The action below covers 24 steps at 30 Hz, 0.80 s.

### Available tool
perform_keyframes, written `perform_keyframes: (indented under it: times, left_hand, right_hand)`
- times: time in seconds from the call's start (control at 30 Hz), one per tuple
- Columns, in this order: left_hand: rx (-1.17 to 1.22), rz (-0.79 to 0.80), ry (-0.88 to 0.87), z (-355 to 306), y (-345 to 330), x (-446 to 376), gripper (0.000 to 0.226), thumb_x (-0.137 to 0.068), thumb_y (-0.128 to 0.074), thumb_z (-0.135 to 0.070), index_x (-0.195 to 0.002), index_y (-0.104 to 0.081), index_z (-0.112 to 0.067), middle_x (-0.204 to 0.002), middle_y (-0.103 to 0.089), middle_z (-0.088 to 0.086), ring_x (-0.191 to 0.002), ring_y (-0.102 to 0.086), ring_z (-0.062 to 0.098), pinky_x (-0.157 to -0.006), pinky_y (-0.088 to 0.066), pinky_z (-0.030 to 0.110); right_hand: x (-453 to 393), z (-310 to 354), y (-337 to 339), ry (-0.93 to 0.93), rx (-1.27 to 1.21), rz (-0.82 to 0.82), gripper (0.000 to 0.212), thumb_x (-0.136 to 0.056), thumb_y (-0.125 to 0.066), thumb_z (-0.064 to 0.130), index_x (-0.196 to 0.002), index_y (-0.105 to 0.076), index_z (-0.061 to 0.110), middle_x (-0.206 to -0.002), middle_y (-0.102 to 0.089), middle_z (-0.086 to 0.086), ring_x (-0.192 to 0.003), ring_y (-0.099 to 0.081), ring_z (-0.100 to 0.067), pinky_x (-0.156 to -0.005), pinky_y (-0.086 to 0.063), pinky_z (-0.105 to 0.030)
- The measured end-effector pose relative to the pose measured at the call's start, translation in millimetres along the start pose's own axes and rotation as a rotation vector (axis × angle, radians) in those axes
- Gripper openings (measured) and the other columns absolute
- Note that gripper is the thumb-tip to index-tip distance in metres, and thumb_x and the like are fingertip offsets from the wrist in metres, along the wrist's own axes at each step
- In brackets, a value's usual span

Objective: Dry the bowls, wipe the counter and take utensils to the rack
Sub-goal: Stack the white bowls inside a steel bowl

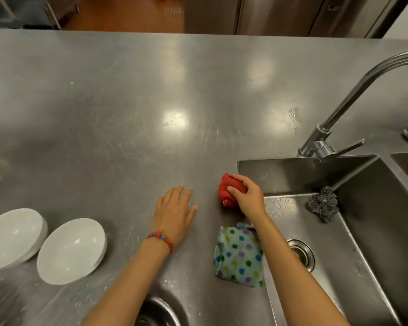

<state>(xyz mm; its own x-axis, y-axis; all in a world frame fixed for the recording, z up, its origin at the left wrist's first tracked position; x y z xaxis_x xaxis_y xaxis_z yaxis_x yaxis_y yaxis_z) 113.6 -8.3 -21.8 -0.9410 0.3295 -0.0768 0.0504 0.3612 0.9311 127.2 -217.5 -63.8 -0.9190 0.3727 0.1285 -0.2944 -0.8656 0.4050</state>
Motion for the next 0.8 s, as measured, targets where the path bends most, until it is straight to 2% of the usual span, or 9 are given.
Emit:
perform_keyframes:
  times: [0.17,0.33,0.4,0.5,0.67,0.8]
  left_hand:
    - [-0.04,0.051,0.012,1.8,-8.2,-0.3,0.049,-0.093,-0.045,-0.033,-0.136,-0.039,-0.012,-0.143,-0.039,0.014,-0.133,-0.033,0.027,-0.106,-0.028,0.041]
    - [-0.052,0.079,0.036,3.1,-10.5,6.7,0.05,-0.095,-0.038,-0.038,-0.14,-0.032,-0.016,-0.147,-0.033,0.009,-0.136,-0.028,0.023,-0.108,-0.024,0.037]
    - [-0.056,0.082,0.04,3.0,-8.9,11.9,0.05,-0.095,-0.038,-0.038,-0.14,-0.031,-0.017,-0.148,-0.032,0.008,-0.136,-0.027,0.021,-0.108,-0.023,0.036]
    - [-0.034,0.088,0.053,2.1,-3.6,21.5,0.051,-0.095,-0.038,-0.037,-0.14,-0.031,-0.016,-0.148,-0.032,0.009,-0.136,-0.026,0.021,-0.109,-0.022,0.036]
    - [-0.053,0.089,0.073,6.0,8.4,43.6,0.051,-0.096,-0.034,-0.039,-0.142,-0.026,-0.018,-0.151,-0.027,0.006,-0.138,-0.022,0.018,-0.111,-0.018,0.033]
    - [-0.026,0.058,0.083,7.4,22.9,68.9,0.05,-0.095,-0.037,-0.037,-0.14,-0.03,-0.016,-0.149,-0.031,0.008,-0.138,-0.025,0.021,-0.111,-0.019,0.035]
  right_hand:
    - [-4.3,5.2,-3.3,0.071,0.134,0.052,0.038,-0.083,-0.065,0.02,-0.121,-0.058,0.026,-0.12,-0.061,-0.004,-0.102,-0.055,-0.016,-0.089,-0.04,-0.022]
    - [0.7,8.3,2.5,0.099,0.371,0.062,0.044,-0.089,-0.057,0.03,-0.132,-0.048,0.027,-0.125,-0.051,-0.013,-0.113,-0.051,-0.029,-0.089,-0.039,-0.031]
    - [5.7,10.1,5.3,0.105,0.442,0.045,0.045,-0.091,-0.055,0.03,-0.135,-0.045,0.025,-0.134,-0.044,-0.014,-0.121,-0.044,-0.029,-0.096,-0.039,-0.035]
    - [19.1,16.9,12.0,0.117,0.538,0.014,0.047,-0.092,-0.052,0.033,-0.137,-0.042,0.025,-0.148,-0.031,-0.013,-0.135,-0.029,-0.031,-0.108,-0.029,-0.044]
    - [59.7,37.3,13.0,0.205,0.577,0.004,0.046,-0.092,-0.052,0.033,-0.136,-0.043,0.022,-0.148,-0.032,-0.011,-0.135,-0.028,-0.028,-0.11,-0.025,-0.043]
    - [102.8,47.6,3.1,0.249,0.57,0.041,0.046,-0.092,-0.053,0.03,-0.136,-0.044,0.019,-0.147,-0.035,-0.008,-0.136,-0.028,-0.023,-0.111,-0.024,-0.039]
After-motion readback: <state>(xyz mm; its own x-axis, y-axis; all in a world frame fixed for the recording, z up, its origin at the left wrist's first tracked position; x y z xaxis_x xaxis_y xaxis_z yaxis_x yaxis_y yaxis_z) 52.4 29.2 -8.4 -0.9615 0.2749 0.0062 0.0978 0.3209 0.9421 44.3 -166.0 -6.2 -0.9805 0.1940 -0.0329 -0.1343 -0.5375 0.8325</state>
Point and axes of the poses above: each hand's wrist, its own x-axis away from the middle knuckle, its own y-axis out of the back of the hand, z = x × y, the point moved 5 cm from there along -x, towards the middle knuckle
